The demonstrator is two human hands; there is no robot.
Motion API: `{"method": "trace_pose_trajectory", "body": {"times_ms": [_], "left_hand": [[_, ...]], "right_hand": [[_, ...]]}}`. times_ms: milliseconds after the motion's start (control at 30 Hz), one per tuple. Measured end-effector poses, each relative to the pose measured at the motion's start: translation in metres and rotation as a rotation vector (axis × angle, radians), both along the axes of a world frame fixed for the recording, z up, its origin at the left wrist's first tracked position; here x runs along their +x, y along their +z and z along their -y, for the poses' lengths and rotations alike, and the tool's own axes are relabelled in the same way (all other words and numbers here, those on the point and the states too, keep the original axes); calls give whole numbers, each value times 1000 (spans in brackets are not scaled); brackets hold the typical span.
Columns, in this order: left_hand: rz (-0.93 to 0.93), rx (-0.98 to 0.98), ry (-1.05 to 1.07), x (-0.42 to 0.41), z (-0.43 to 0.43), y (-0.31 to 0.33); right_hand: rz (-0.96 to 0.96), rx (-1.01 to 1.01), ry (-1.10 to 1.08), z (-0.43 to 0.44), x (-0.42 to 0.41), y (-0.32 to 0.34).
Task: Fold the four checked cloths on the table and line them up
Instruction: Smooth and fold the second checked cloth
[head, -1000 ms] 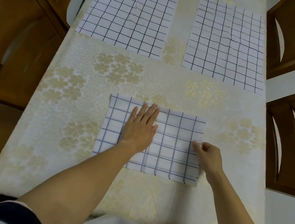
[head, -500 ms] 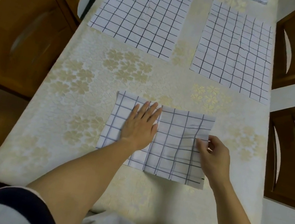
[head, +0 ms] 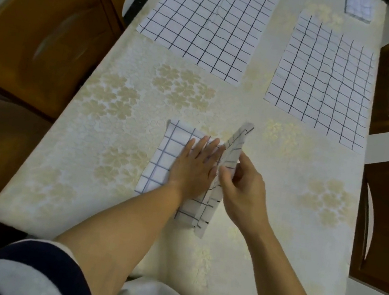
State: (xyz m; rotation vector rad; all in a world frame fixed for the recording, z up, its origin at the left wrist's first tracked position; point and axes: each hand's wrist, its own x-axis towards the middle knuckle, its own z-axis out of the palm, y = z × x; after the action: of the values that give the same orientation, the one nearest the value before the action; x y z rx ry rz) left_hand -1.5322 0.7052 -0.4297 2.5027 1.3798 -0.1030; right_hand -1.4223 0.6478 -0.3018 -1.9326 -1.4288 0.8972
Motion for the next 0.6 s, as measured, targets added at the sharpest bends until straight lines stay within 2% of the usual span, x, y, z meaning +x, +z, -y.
{"method": "trace_pose_trajectory", "body": {"times_ms": [67, 167, 267, 333, 367, 400, 433, 467, 500, 533, 600], "left_hand": [[38, -4, -2, -3, -1, -4], [214, -64, 144, -2, 0, -5], [458, -363, 323, -8, -8, 4], [598, -404, 430, -12, -7, 9], [686, -479, 553, -12, -2, 18], [795, -641, 676, -16, 1, 28], [892, -725, 695, -20, 1, 38], [893, -656, 623, -23, -1, 40], [938, -567, 656, -34, -5, 48], [904, -466, 676, -47, -9, 51], [875, -384, 693, -71, -15, 50]], "right_hand": [[-9, -9, 17, -5, -9, -3], [-35, -19, 36, -10, -20, -4], [-53, -38, 47, -15, -29, -7], [-61, -56, 47, -18, -33, -8], [-62, -65, 47, -19, -34, -9], [-61, -73, 51, -20, -36, -9], [-60, -76, 58, -21, -38, -10], [-58, -76, 67, -22, -40, -12], [-56, -80, 76, -22, -42, -15], [-56, -91, 84, -24, -45, -18], [-46, -119, 108, -26, -52, -26]]}}
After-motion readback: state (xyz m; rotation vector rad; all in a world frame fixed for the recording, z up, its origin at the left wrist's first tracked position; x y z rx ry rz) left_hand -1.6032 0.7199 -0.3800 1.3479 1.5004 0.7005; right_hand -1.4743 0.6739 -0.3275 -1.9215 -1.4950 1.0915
